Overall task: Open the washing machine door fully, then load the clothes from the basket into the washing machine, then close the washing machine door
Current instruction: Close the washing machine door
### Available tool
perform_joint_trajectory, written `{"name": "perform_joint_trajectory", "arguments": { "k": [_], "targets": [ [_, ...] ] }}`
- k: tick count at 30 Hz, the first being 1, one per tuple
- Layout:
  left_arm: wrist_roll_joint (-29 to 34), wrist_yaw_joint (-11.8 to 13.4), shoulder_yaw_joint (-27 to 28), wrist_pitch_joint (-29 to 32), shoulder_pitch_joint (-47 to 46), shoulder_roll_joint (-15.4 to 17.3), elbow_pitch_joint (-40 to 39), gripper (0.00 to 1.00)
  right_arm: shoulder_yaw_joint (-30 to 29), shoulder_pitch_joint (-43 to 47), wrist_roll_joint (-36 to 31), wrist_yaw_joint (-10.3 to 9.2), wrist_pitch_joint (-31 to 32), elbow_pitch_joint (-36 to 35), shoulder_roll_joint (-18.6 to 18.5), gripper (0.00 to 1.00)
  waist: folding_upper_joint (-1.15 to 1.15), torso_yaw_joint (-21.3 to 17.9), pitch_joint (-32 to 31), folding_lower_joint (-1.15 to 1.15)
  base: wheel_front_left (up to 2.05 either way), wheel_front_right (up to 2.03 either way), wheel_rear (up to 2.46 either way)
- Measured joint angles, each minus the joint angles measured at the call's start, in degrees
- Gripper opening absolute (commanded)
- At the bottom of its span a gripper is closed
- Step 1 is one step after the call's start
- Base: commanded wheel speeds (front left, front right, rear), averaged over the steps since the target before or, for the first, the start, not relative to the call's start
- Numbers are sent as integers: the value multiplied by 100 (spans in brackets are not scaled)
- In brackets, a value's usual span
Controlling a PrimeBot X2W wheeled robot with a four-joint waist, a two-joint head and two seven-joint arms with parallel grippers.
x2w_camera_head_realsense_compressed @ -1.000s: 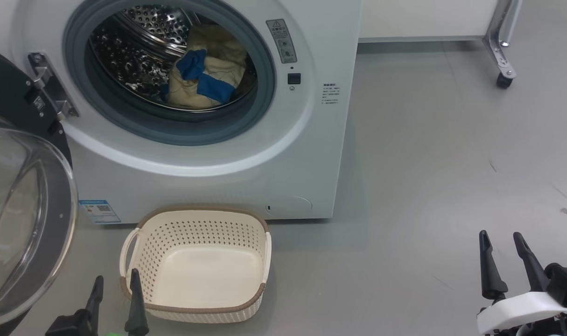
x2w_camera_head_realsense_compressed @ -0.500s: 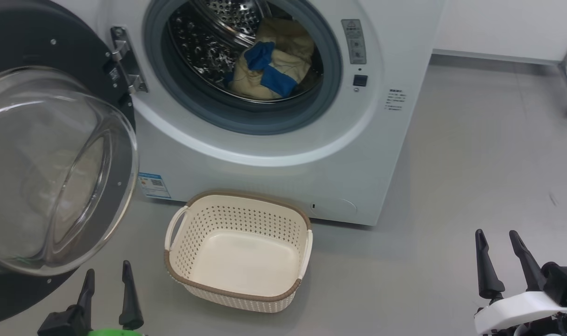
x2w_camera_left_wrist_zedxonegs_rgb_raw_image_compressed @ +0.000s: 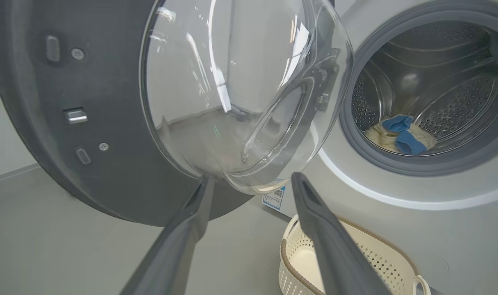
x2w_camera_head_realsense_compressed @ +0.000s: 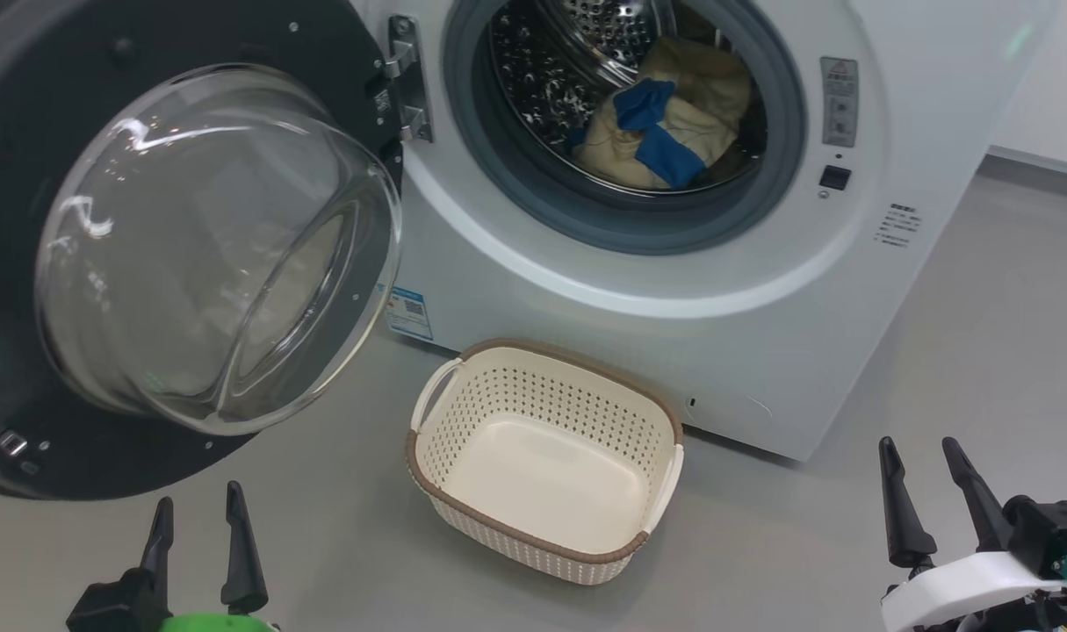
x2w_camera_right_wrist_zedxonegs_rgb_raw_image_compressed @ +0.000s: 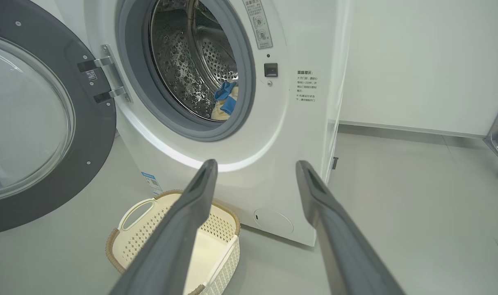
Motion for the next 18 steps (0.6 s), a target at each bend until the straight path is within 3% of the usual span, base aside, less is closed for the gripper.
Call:
{"name": "perform_joint_trajectory", "arguments": {
  "k": [6, 18],
  "targets": [
    [0, 7, 100, 0, 21, 0, -86, 100, 179, 7, -12, 0, 0, 57, 21, 100, 0, 438, 5, 0, 0, 0, 0],
    [-54, 110, 453, 0, 122, 1, -400, 100, 715, -104, -67, 0, 0, 257, 29, 100, 0, 783, 156, 0, 0, 0, 0]
  ]
}}
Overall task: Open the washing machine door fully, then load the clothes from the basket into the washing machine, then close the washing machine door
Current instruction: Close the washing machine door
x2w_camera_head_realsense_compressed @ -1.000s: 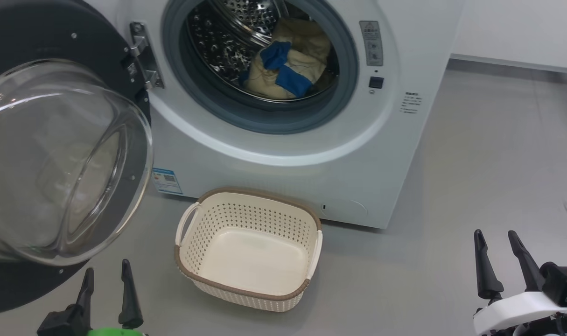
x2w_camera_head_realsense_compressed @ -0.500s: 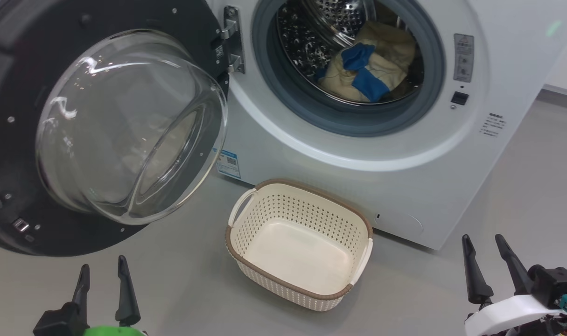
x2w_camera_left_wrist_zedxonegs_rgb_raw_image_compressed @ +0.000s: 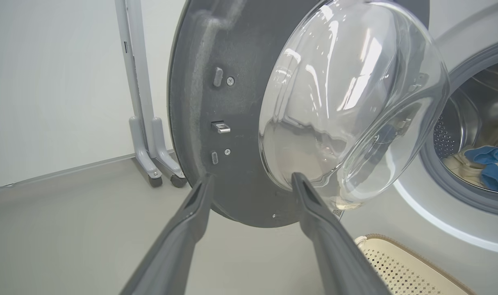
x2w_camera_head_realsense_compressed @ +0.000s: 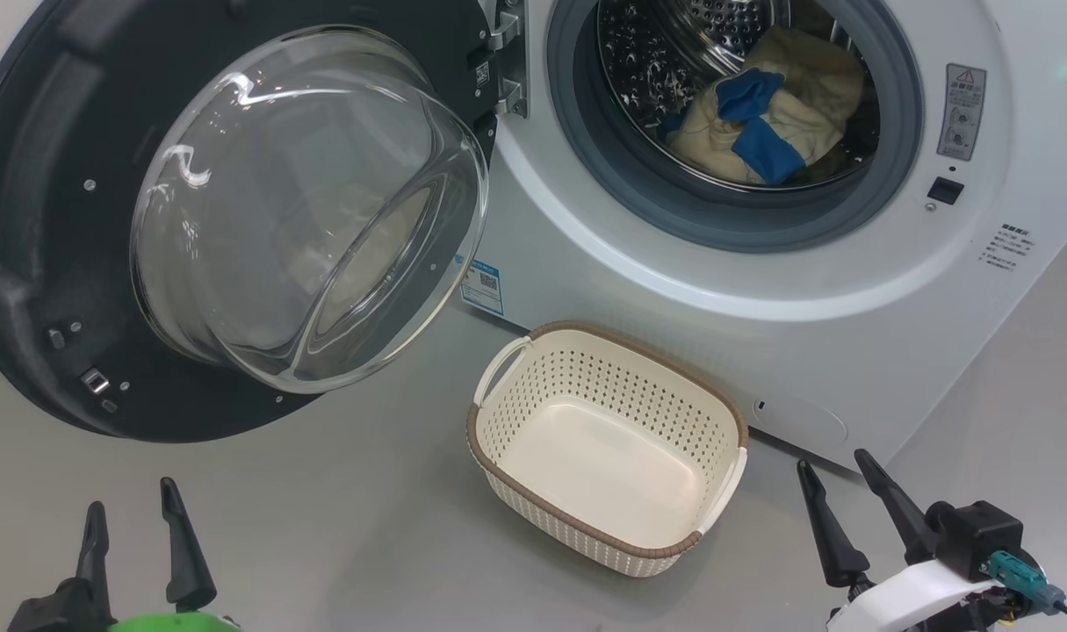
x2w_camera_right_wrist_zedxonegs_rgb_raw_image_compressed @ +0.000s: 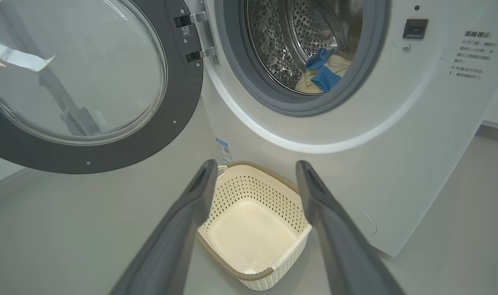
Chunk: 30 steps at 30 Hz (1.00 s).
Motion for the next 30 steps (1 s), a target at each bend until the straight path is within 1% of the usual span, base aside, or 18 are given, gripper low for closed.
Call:
{"name": "perform_joint_trajectory", "arguments": {
  "k": [10, 11, 12, 19, 22, 25, 27, 28, 30],
  "targets": [
    [-35, 62, 109, 0, 112, 0, -125, 100, 63, -182, 1, 0, 0, 112, -82, 100, 0, 4, 15, 0, 0, 0, 0],
    [-55, 70, 120, 0, 119, 0, -127, 47, 62, -188, 2, 0, 0, 120, -83, 100, 0, 2, 13, 0, 0, 0, 0],
    [-70, 77, 132, 0, 131, 0, -134, 0, 62, -196, 3, 0, 0, 126, -83, 100, 0, -1, 11, 0, 0, 0, 0],
    [-420, 100, 234, -1, 199, -1, -202, 0, 69, -259, 27, 0, 0, 160, -82, 100, 0, -17, -3, 0, 0, 0, 0],
    [-794, 114, 350, 0, 198, -2, -318, 0, 67, -261, 29, 0, 0, 167, -82, 100, 0, -16, 2, 0, 0, 0, 0],
    [-1650, 149, 627, -1, 178, -4, -454, 0, 66, -262, 30, 0, 0, 170, -80, 100, 0, -8, 14, 0, 0, 0, 0],
    [-2416, 152, 894, -1, 124, -4, -561, 0, 67, -262, 32, 0, 0, 171, -77, 100, 0, 1, 24, 0, 0, 0, 0],
    [-2574, 152, 1018, -1, 75, -5, -608, 0, 67, -262, 42, 0, 0, 172, -76, 100, 0, 5, 30, 0, 0, 0, 0],
    [-3099, 147, 1249, -19, -88, -8, -669, 0, 66, -262, 44, 0, 0, 179, -74, 100, 0, 12, 40, 0, 0, 0, 0]
  ]
}}
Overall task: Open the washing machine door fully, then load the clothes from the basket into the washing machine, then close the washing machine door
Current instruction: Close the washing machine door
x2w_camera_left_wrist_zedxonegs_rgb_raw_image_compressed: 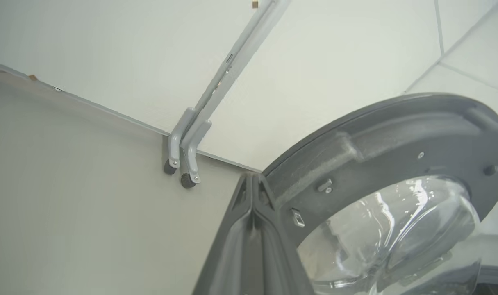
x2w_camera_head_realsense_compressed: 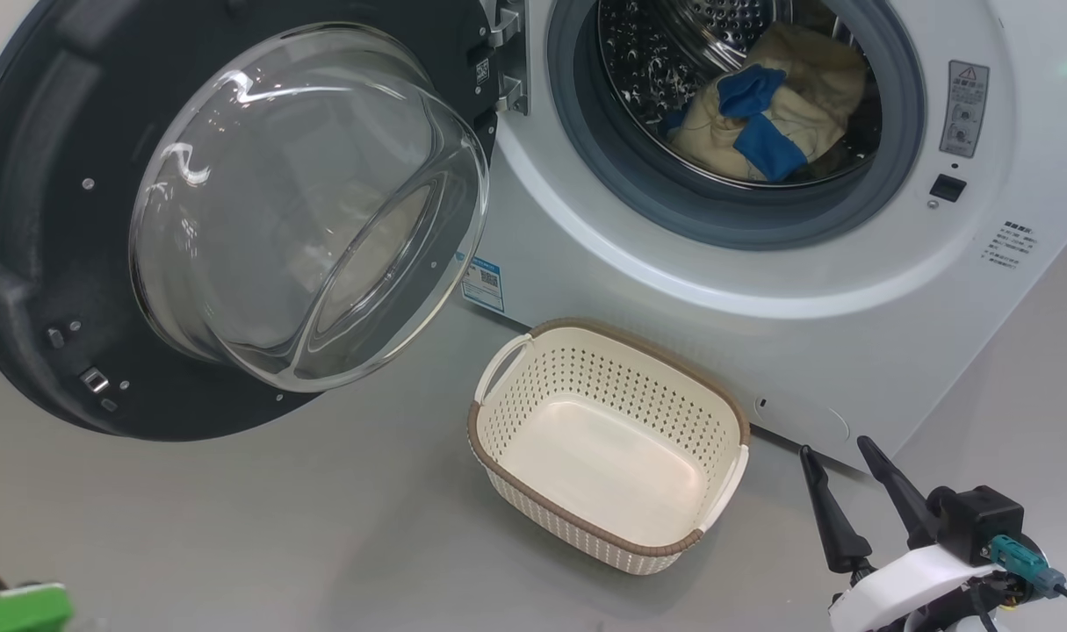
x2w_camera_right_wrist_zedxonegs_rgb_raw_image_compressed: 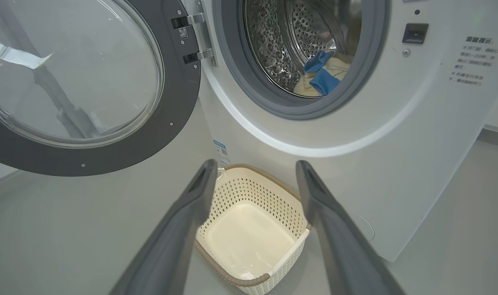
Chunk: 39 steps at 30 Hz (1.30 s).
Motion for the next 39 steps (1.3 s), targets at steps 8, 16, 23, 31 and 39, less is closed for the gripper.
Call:
{"name": "perform_joint_trajectory", "arguments": {
  "k": [8, 16, 23, 31, 39],
  "targets": [
    [-1572, -422, 869, -14, -781, -20, 138, 0, -75, 1, 3, 0, 0, 10, 3, 100, 0, 9, 40, 0, 0, 0, 0],
    [-2824, -587, 1485, 577, -1892, 190, 684, 0, -242, 10, 3, 0, 0, -11, 1, 100, 0, -6, 177, 0, 0, 0, 0],
    [-3813, -566, 2239, 962, -2556, 592, 1310, 0, -199, 13, 0, 0, 0, -15, -57, 100, 0, -90, 356, 0, 0, 0, 0],
    [-4408, -559, 2702, 1284, -2966, 1002, 1828, 0, -132, 6, -8, 0, 0, -27, -249, 100, 0, -328, 620, 0, 0, 0, 0],
    [-4420, -670, 2551, 1658, -3040, 1258, 2209, 0, -130, -3, -8, 0, 0, -34, -431, 100, 0, -624, 865, 0, 0, 0, 0]
  ]
}}
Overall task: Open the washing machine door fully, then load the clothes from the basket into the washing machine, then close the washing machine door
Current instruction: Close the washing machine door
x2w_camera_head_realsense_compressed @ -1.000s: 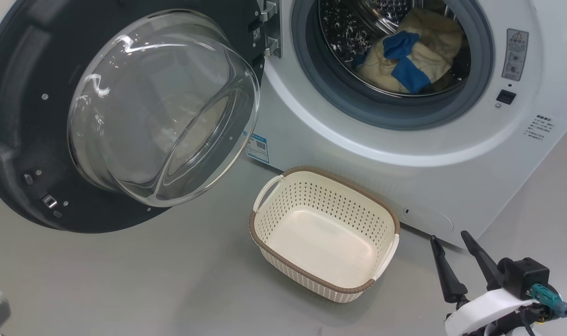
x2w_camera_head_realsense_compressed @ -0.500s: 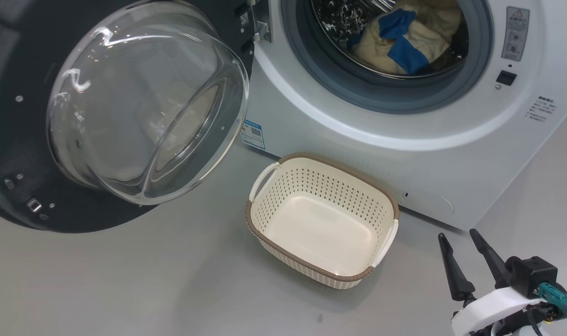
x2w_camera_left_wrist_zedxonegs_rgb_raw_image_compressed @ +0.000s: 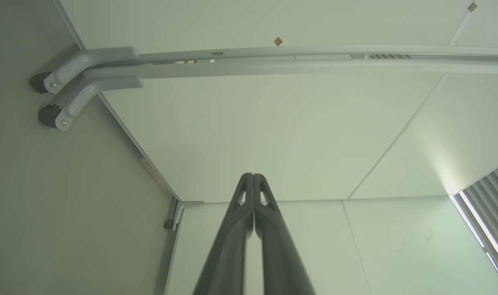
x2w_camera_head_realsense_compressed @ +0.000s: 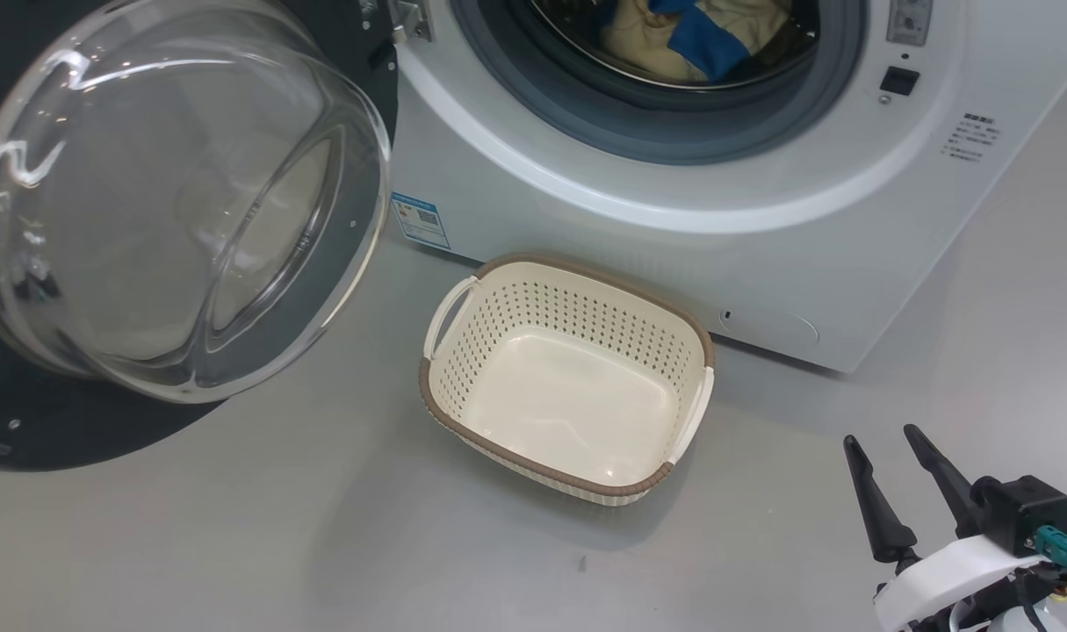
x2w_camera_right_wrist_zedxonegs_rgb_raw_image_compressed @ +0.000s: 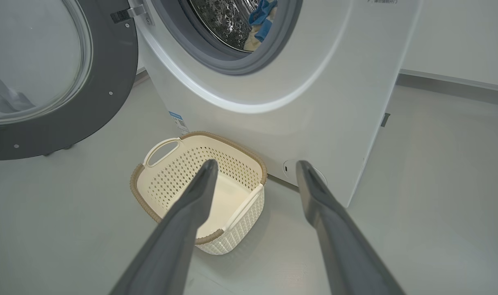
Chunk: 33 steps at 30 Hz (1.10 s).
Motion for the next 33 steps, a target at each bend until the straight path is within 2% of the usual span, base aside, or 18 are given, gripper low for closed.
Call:
{"name": "perform_joint_trajectory", "arguments": {
  "k": [9, 18, 28, 33],
  "targets": [
    [-101, -186, -73, 327, -220, 101, 311, 0, -80, -38, 1, 0, 0, -56, -131, 100, 0, -237, 257, 0, 0, 0, 0],
    [-118, -245, -294, 776, -235, 280, 575, 0, -140, -68, 2, 0, 0, -94, -232, 100, 0, -310, 433, 0, 0, 0, 0],
    [-152, -315, -570, 1496, -182, 545, 798, 0, -119, -112, 3, 0, 0, -94, -304, 100, 0, -276, 451, 0, 0, 0, 0],
    [-405, -393, -725, 2128, -1, 666, 824, 0, -119, -112, 15, 0, 0, -93, -325, 100, 0, -258, 421, 0, 0, 0, 0]
  ]
}}
